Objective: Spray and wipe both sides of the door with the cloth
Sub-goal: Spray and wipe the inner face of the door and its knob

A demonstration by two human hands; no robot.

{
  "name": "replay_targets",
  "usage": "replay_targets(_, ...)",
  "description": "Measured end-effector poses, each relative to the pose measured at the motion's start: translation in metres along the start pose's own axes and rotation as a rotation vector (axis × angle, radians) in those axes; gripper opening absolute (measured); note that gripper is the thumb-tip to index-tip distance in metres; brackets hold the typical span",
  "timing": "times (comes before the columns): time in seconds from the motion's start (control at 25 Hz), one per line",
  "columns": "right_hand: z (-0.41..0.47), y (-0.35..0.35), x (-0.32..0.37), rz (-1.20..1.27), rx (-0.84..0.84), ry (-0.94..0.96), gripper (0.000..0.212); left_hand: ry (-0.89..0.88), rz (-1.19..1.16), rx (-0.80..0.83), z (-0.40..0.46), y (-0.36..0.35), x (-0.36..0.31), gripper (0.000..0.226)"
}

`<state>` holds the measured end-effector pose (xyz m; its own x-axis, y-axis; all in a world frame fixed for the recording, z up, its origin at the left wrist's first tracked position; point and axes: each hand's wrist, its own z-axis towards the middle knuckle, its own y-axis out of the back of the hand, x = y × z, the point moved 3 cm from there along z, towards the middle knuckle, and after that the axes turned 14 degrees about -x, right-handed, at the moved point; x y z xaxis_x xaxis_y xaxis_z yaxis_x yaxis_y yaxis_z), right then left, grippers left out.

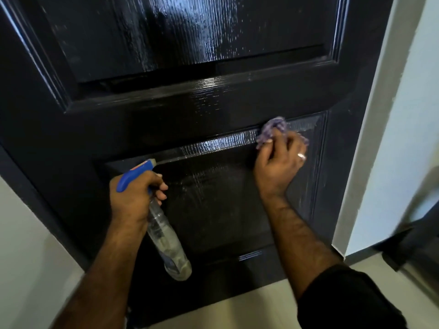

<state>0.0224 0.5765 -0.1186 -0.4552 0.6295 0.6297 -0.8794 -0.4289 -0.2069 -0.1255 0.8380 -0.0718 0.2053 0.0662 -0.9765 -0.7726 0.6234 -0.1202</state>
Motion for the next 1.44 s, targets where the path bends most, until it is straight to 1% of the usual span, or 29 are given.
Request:
replay_targets(0.04,-0.018,-0.004,0.023,0.073,0.052,0.079,0.029,-0.007,0.000,0.001,-0.001,0.000,0.000,0.016)
replay_targets(0.08,-0.041,-0.008,0.052,0.182,0.128,0.201,0.029,-0.014,-0.003,-0.002,0.000,0.001,-0.001,0.017)
replay_targets(0.16,-0.090,-0.012,0.110,0.420,0.329,0.493,0.031,-0.029,-0.037,-0.025,0.003,0.005,-0.006,0.025)
replay_targets(0.2,-0.108,-0.014,0.130,0.489,0.401,0.628,0.031,-0.033,-0.061,-0.037,0.006,0.008,-0.008,0.028)
replay_targets(0.24,-0.116,-0.017,0.140,0.523,0.433,0.709,0.030,-0.041,-0.075,-0.049,0.008,0.012,-0.010,0.029)
replay_targets(0.32,-0.105,-0.020,0.128,0.486,0.403,0.738,0.031,-0.063,-0.054,-0.060,0.013,0.017,-0.012,0.022)
replay_targets(0.4,-0.079,-0.018,0.090,0.370,0.329,0.685,0.033,-0.081,-0.007,-0.044,0.017,0.017,-0.009,0.018)
replay_targets(0.44,-0.060,-0.015,0.064,0.287,0.275,0.625,0.036,-0.082,0.015,-0.028,0.018,0.013,-0.006,0.017)
replay_targets(0.52,-0.018,-0.009,0.012,0.121,0.150,0.423,0.038,-0.071,0.056,0.001,0.018,-0.003,0.001,0.015)
replay_targets(0.56,0.000,-0.004,-0.009,0.061,0.082,0.276,0.036,-0.061,0.067,0.020,0.014,-0.014,0.003,0.014)
replay_targets(0.64,0.017,0.001,-0.027,0.026,-0.011,-0.011,0.027,-0.046,0.082,0.079,0.004,-0.037,0.005,0.013)
replay_targets(0.68,0.014,0.002,-0.022,0.048,-0.012,-0.053,0.024,-0.044,0.087,0.107,-0.001,-0.046,0.005,0.014)
replay_targets(0.72,0.004,0.001,-0.006,0.093,0.023,-0.008,0.024,-0.046,0.087,0.124,-0.004,-0.053,0.004,0.017)
replay_targets(0.76,-0.011,-0.002,0.015,0.166,0.088,0.109,0.026,-0.042,0.077,0.120,-0.006,-0.057,0.003,0.022)
replay_targets(0.84,-0.046,-0.009,0.058,0.343,0.272,0.456,0.032,-0.011,0.030,0.095,-0.006,-0.060,0.002,0.039)
replay_targets(0.88,-0.058,-0.014,0.068,0.398,0.332,0.650,0.033,-0.002,0.007,0.085,-0.005,-0.063,0.002,0.042)
replay_targets(0.92,-0.057,-0.017,0.067,0.425,0.356,0.789,0.033,-0.002,0.002,0.080,-0.005,-0.065,0.002,0.042)
replay_targets(0.96,-0.046,-0.019,0.056,0.424,0.343,0.841,0.035,-0.009,0.022,0.086,-0.006,-0.068,0.001,0.037)
replay_targets(1.0,-0.029,-0.018,0.038,0.396,0.306,0.821,0.035,-0.019,0.054,0.110,-0.008,-0.073,0.000,0.028)
replay_targets(1.08,0.013,-0.013,-0.018,0.237,0.195,0.646,0.036,-0.031,0.095,0.175,-0.015,-0.089,-0.001,0.016)
replay_targets(1.12,0.034,-0.009,-0.048,0.133,0.117,0.513,0.036,-0.037,0.091,0.202,-0.020,-0.098,-0.001,0.016)
replay_targets(1.2,0.065,-0.002,-0.094,-0.011,-0.027,0.188,0.032,-0.038,0.076,0.251,-0.030,-0.118,0.001,0.021)
replay_targets(1.24,0.073,-0.002,-0.104,-0.046,-0.077,0.045,0.029,-0.023,0.067,0.276,-0.036,-0.131,0.001,0.025)
replay_targets(1.28,0.074,-0.004,-0.106,-0.049,-0.094,-0.049,0.028,-0.010,0.062,0.293,-0.042,-0.144,0.002,0.027)
replay_targets(1.32,0.071,-0.004,-0.101,-0.034,-0.092,-0.075,0.026,-0.008,0.069,0.309,-0.047,-0.155,0.002,0.026)
replay_targets(1.36,0.065,-0.004,-0.092,-0.006,-0.087,-0.030,0.026,-0.021,0.093,0.329,-0.053,-0.166,0.001,0.022)
replay_targets(1.4,0.056,-0.002,-0.079,0.041,-0.068,0.070,0.026,-0.040,0.111,0.351,-0.058,-0.175,0.000,0.018)
replay_targets(1.44,0.045,-0.003,-0.063,0.114,-0.011,0.203,0.027,-0.065,0.110,0.368,-0.061,-0.180,-0.002,0.020)
